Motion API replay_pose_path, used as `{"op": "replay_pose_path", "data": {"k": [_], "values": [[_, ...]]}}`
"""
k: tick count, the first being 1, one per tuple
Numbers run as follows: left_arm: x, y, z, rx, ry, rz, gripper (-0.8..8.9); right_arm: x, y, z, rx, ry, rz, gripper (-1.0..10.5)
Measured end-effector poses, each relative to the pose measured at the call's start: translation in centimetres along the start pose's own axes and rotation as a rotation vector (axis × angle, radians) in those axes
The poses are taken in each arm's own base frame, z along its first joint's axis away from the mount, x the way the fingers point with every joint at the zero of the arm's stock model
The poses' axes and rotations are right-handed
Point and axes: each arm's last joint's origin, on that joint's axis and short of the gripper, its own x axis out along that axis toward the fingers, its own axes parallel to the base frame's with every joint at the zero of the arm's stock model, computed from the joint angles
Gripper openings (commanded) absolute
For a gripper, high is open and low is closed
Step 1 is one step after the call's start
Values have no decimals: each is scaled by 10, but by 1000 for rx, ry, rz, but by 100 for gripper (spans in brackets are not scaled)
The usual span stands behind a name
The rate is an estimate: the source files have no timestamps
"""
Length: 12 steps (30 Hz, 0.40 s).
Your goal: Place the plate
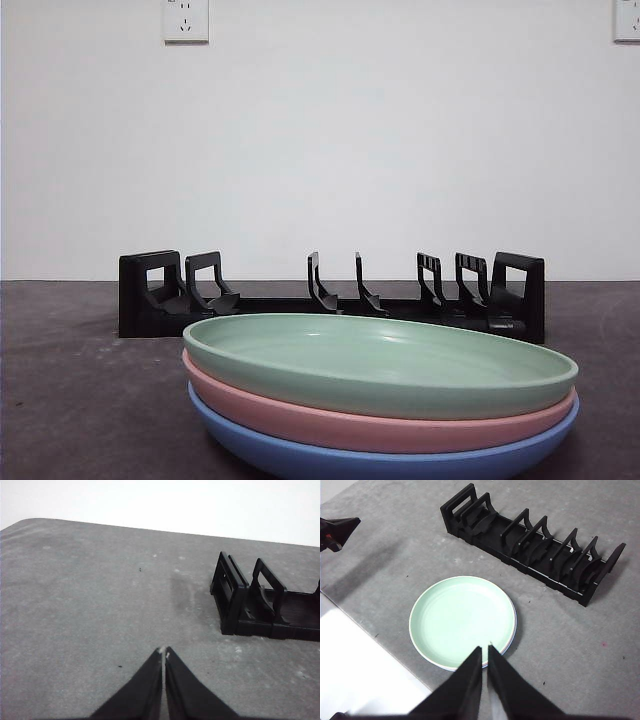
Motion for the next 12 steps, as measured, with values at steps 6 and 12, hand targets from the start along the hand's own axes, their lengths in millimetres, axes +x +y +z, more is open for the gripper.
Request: {"op": "replay_pose_path", "data": {"k": [6, 12], "values": [[0, 0, 0, 0, 0, 0, 9, 2, -5, 2, 70, -36, -95, 17], [0, 0, 0, 0, 0, 0, 9, 29, -27, -2, 281, -217, -368, 17]]}}
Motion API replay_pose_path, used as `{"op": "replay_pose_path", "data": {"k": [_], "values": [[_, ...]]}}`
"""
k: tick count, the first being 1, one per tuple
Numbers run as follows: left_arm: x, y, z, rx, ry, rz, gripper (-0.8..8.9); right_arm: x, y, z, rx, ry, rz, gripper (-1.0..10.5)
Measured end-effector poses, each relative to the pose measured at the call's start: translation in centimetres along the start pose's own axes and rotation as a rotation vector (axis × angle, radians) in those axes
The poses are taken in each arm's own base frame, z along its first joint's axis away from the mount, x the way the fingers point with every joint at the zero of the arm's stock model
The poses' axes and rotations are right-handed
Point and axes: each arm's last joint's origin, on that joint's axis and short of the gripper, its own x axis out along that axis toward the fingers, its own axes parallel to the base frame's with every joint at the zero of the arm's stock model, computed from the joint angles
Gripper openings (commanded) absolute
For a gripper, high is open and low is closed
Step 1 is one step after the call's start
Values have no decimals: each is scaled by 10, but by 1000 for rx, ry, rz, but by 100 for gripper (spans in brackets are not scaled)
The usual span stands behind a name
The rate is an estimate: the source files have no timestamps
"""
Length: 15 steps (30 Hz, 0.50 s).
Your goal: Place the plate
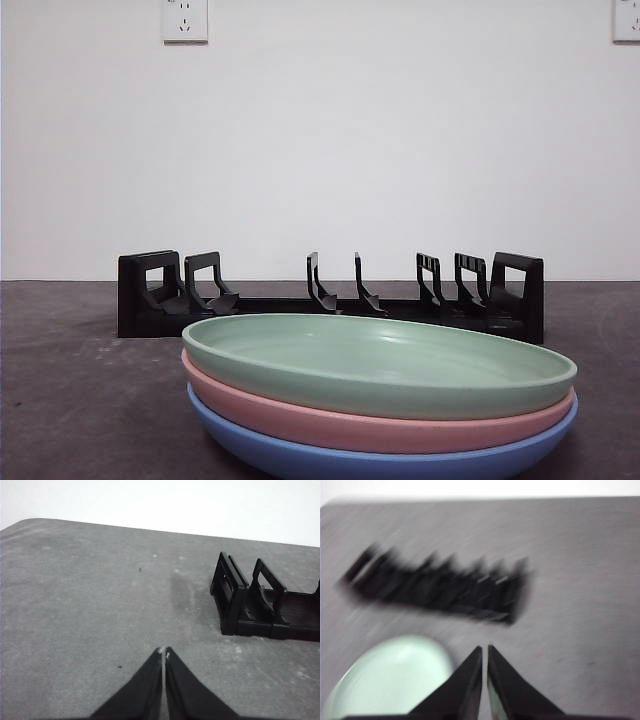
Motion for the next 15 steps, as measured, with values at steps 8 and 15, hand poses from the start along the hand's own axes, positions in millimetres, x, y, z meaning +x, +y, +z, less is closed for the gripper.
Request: {"op": "replay_pose_path", "data": {"k": [8, 15], "values": [[0, 0, 0, 0, 0, 0, 9, 55, -48, -61, 81, -366, -216, 17], [0, 0, 0, 0, 0, 0, 9, 101, -77, -136, 17, -394, -273, 17]]}}
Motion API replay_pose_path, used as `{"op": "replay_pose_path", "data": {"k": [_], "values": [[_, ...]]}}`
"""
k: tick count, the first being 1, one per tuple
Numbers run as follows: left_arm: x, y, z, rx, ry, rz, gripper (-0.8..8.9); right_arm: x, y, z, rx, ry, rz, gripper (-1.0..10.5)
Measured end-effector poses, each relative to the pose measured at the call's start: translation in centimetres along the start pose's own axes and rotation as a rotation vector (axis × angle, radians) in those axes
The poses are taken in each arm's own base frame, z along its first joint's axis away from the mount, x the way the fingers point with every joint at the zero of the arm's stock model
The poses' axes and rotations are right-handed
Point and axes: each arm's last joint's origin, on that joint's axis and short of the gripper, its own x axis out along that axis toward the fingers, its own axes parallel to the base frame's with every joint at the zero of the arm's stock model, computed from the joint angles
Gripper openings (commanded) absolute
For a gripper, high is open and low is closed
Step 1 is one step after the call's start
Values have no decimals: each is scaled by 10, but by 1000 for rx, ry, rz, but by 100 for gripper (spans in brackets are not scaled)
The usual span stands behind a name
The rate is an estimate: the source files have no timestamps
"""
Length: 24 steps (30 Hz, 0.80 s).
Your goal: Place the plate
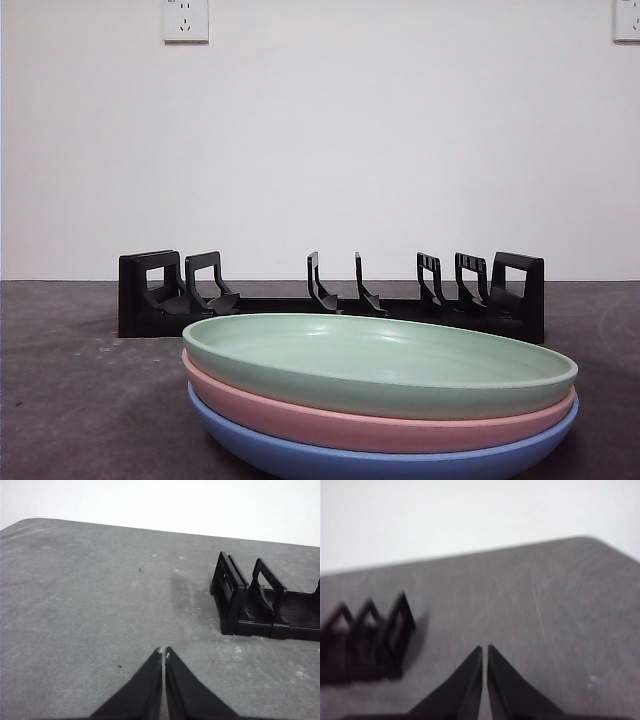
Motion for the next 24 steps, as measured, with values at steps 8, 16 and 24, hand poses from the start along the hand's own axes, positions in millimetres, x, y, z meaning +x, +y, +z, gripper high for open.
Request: {"op": "replay_pose_path", "data": {"k": [8, 16, 24], "values": [[0, 0, 0, 0, 0, 0, 9, 5, -5, -30, -127, -2, 1, 17], [0, 0, 0, 0, 0, 0, 9, 7, -5, -40, -202, 34, 22, 17], [0, 0, 0, 0, 0, 0, 8, 7, -2, -40, -208, 33, 145, 17]]}}
